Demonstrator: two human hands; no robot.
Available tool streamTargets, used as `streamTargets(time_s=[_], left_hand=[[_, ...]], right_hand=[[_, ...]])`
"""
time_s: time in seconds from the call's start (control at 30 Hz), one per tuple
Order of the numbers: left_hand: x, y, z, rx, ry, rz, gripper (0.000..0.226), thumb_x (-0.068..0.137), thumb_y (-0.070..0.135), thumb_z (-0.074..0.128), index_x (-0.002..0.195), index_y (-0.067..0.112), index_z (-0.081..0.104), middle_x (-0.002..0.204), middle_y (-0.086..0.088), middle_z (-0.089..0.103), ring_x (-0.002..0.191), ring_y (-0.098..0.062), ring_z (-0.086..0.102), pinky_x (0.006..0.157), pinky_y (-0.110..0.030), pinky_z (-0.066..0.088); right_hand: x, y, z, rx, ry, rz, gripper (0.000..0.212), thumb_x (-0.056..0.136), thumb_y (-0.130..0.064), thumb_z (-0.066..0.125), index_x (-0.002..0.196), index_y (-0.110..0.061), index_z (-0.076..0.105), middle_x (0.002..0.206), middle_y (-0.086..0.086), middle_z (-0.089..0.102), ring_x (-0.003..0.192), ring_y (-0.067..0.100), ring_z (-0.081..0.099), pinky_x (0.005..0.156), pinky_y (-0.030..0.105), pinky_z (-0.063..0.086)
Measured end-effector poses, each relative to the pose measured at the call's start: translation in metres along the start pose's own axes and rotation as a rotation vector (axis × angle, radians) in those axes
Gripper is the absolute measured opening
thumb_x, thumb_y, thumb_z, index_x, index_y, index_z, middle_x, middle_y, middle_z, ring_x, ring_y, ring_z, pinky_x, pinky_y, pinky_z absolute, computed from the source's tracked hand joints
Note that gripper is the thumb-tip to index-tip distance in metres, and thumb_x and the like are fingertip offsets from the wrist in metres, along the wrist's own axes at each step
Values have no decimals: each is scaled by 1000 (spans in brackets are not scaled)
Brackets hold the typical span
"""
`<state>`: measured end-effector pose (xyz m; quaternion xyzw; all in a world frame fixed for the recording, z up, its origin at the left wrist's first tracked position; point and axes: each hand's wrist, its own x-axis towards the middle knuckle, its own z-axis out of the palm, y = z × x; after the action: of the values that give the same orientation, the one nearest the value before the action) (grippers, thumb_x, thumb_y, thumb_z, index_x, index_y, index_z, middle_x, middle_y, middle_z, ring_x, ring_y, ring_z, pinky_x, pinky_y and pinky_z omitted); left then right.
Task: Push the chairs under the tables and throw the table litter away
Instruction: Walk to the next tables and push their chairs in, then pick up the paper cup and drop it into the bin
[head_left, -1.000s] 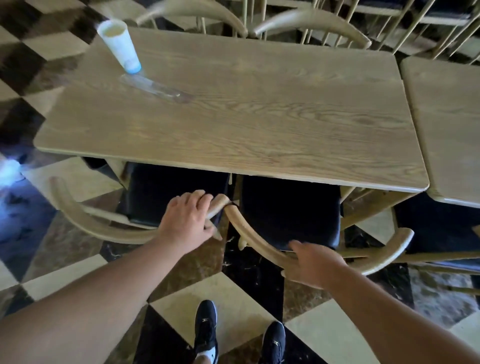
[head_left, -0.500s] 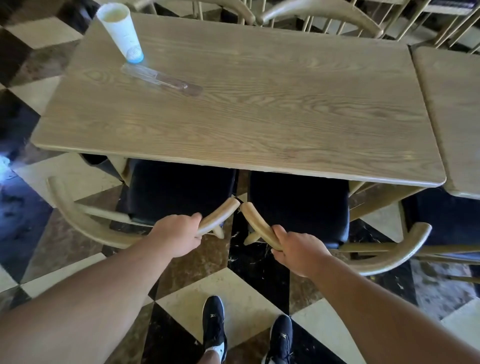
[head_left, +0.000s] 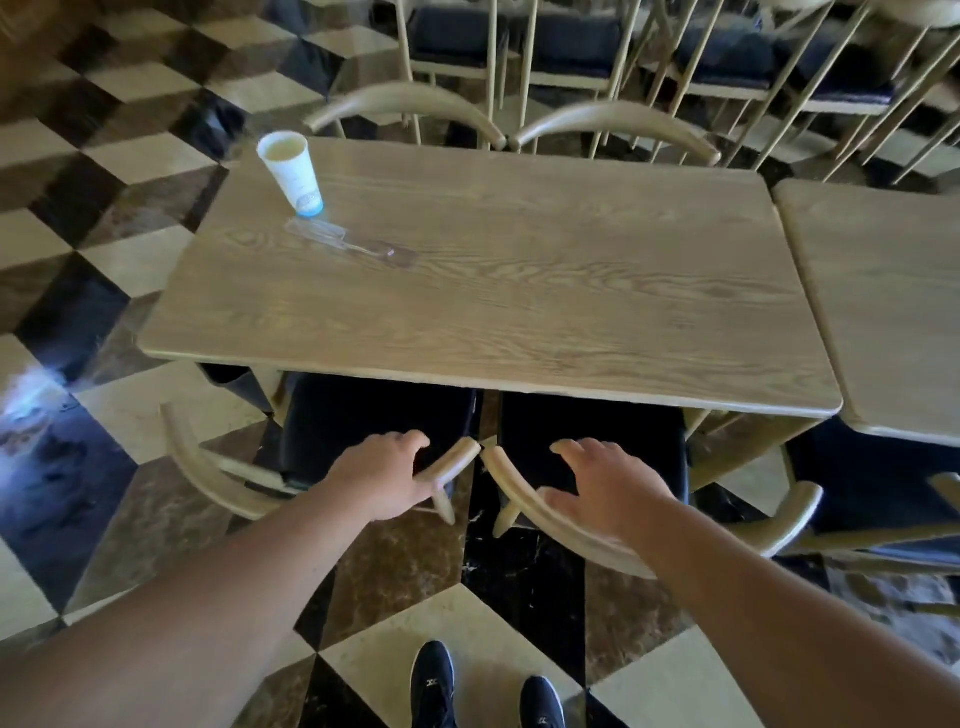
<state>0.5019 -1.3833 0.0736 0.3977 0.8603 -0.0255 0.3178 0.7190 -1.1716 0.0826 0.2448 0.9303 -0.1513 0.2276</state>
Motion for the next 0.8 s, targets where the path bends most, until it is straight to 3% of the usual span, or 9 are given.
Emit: streamTargets(time_s=[0.13, 0.23, 0.4, 0.53, 0.73, 0.8], left_hand=[[-52, 32, -70, -107, 188, -9, 67, 98, 72, 51, 152, 33, 48, 151, 5, 55, 119, -20, 62, 90, -39, 55], [-99, 44, -120, -122, 312, 15, 69, 94, 77, 51, 146, 32, 54, 143, 8, 63, 113, -15, 66, 89, -38, 56], [-192, 25, -190, -67, 585, -115, 64, 90, 70, 64, 142, 31, 60, 138, 6, 65, 124, -18, 58, 100, -39, 50], [-267, -29, -234, -78, 672, -247, 65, 91, 71, 63, 145, 36, 53, 147, 8, 55, 132, -18, 51, 103, -41, 48], [-363, -142, -257, -130, 803, -431, 70, 91, 73, 60, 150, 39, 45, 144, 6, 60, 123, -20, 61, 94, -43, 55], [-393, -191, -256, -102, 860, -456, 68, 91, 74, 59, 148, 38, 49, 142, 7, 62, 124, -18, 58, 96, -41, 53]], right_hand=[[-32, -11, -94, -33, 197, -111, 70, 100, -72, 45, 155, -29, 42, 153, -2, 51, 141, 25, 44, 110, 44, 43], [-46, -34, -154, -65, 291, -202, 68, 99, -73, 45, 152, -30, 45, 147, -2, 55, 137, 24, 47, 106, 42, 44], [-65, -110, -236, -139, 434, -414, 69, 95, -75, 50, 149, -32, 50, 145, -4, 56, 136, 22, 45, 111, 40, 40], [-83, -196, -284, -167, 527, -561, 73, 91, -79, 45, 146, -31, 51, 140, -3, 59, 130, 22, 48, 110, 44, 40], [-93, -346, -312, -236, 594, -670, 80, 94, -80, 42, 156, -29, 35, 150, 2, 55, 136, 26, 51, 108, 46, 45], [-91, -398, -309, -283, 598, -682, 76, 96, -79, 40, 154, -30, 42, 152, 0, 53, 139, 24, 47, 112, 44, 42]])
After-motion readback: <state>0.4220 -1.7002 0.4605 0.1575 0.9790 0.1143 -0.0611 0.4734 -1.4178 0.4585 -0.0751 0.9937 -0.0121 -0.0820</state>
